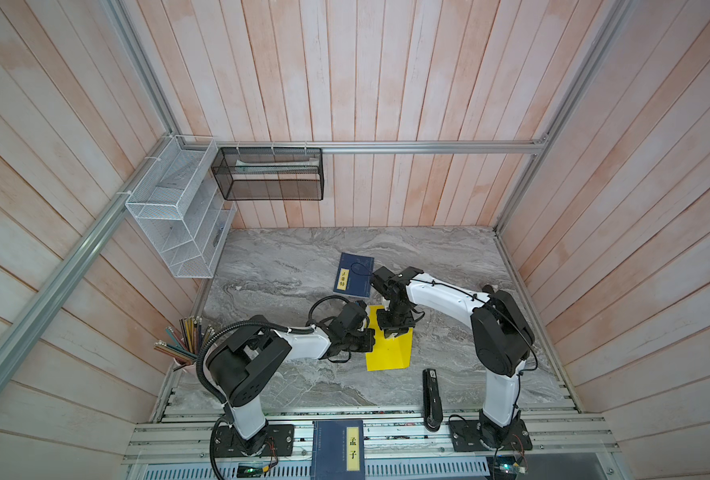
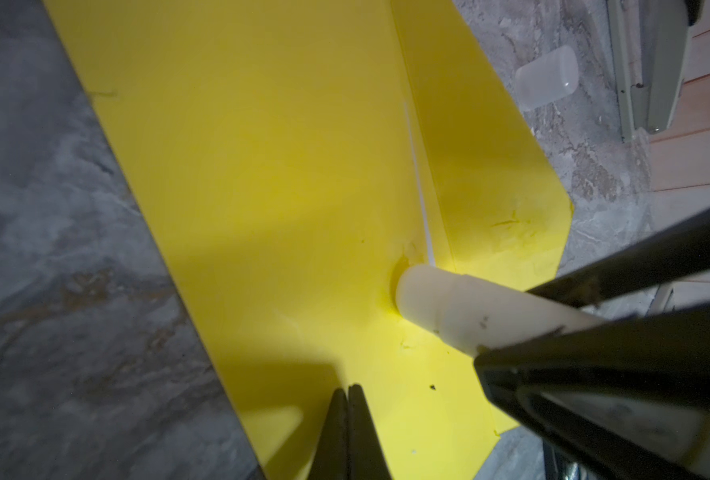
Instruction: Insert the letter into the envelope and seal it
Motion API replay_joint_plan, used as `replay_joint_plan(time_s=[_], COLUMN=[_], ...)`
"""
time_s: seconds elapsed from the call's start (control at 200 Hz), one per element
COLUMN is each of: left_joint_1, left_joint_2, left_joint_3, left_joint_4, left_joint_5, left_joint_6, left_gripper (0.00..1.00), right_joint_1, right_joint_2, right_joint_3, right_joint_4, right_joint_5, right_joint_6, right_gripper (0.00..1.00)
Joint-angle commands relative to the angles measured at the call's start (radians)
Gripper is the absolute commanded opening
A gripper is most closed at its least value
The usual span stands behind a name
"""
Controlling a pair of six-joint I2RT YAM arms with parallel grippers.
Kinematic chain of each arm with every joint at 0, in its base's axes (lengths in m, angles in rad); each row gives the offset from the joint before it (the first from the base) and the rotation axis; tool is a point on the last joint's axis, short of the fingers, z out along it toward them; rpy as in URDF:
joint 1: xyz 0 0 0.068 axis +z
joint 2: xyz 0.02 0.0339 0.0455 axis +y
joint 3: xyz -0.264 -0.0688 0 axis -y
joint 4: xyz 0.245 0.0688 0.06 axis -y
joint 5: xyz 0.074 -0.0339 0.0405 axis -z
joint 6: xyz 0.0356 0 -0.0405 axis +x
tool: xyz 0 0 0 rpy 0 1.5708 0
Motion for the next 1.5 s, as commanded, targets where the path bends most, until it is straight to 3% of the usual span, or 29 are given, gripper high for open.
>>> replay_joint_plan(time_s=[0.0, 0.51, 0.995, 1.496], left_joint_1=[0.003, 0.006, 0.006, 0.012], left_joint_2=[0.027, 0.03, 0.026, 0.038], left_joint_3=[0.01, 0.003, 0.001, 0.003], left_joint_4=[-0.057, -0.052, -0.055, -0.066], left_joint_5=[-0.032, -0.029, -0.029, -0.03], left_joint_6=[0.004, 0.002, 0.007, 0.009], left_gripper=[0.0, 0.0, 0.0, 0.0], right_joint_1=[0.012, 0.012, 0.011, -0.011], right_joint_2=[0.013, 0.007, 0.068, 0.152], right_joint_3=[-0.018, 0.102, 0.087, 0.045], right_joint_4=[-0.019, -0.08, -0.079, -0.115], right_joint_5=[-0.063, -0.043, -0.025, 0.125], right_joint_6=[-0.029, -0.031, -0.048, -0.046], right_gripper=[0.0, 0.0, 0.0, 0.0])
